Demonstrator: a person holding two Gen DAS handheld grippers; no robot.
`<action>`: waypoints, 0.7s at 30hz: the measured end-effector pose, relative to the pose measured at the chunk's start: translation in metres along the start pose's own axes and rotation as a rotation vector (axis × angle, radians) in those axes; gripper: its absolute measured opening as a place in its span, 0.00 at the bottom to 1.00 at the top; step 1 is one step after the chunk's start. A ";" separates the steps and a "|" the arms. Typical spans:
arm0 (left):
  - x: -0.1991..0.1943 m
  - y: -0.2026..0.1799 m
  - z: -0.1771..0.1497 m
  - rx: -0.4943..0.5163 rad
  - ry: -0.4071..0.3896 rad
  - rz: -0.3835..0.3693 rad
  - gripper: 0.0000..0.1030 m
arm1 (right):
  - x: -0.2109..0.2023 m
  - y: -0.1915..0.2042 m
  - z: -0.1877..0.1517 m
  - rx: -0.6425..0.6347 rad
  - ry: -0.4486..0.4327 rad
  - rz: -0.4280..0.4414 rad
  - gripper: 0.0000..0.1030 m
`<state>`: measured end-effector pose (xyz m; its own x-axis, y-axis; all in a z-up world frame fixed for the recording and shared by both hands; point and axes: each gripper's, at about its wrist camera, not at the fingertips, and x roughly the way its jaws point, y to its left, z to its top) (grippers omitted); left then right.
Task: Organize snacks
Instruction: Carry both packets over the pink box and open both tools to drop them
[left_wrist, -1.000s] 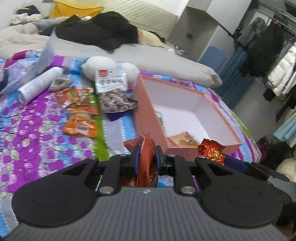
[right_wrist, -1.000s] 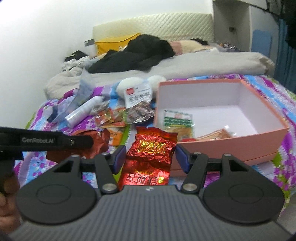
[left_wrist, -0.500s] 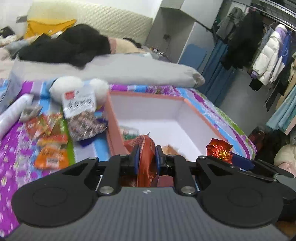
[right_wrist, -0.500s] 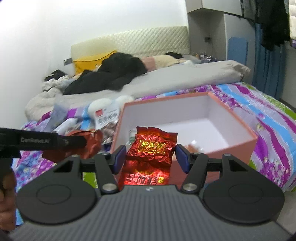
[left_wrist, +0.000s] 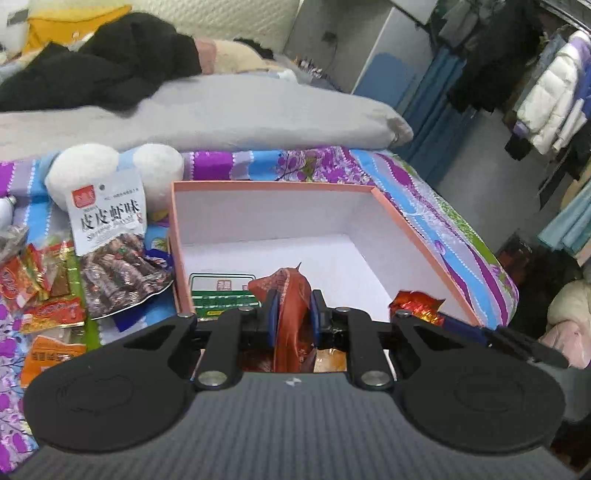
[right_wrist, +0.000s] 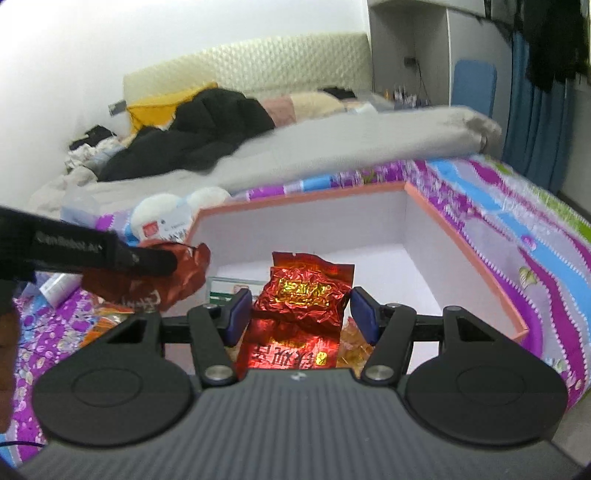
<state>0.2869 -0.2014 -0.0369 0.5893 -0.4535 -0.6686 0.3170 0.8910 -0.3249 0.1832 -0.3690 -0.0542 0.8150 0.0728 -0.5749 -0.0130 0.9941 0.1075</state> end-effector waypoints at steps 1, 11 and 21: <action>0.008 0.000 0.004 -0.009 0.019 0.004 0.20 | 0.007 -0.001 0.002 -0.005 0.017 -0.006 0.60; 0.037 0.003 0.011 -0.010 0.075 0.052 0.20 | 0.038 -0.015 0.009 0.040 0.119 -0.017 0.61; 0.020 0.009 0.010 0.003 0.050 0.052 0.48 | 0.035 -0.019 0.004 0.050 0.119 -0.021 0.74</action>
<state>0.3094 -0.2023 -0.0464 0.5674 -0.4047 -0.7171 0.2889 0.9134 -0.2869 0.2148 -0.3854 -0.0730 0.7400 0.0636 -0.6696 0.0353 0.9905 0.1332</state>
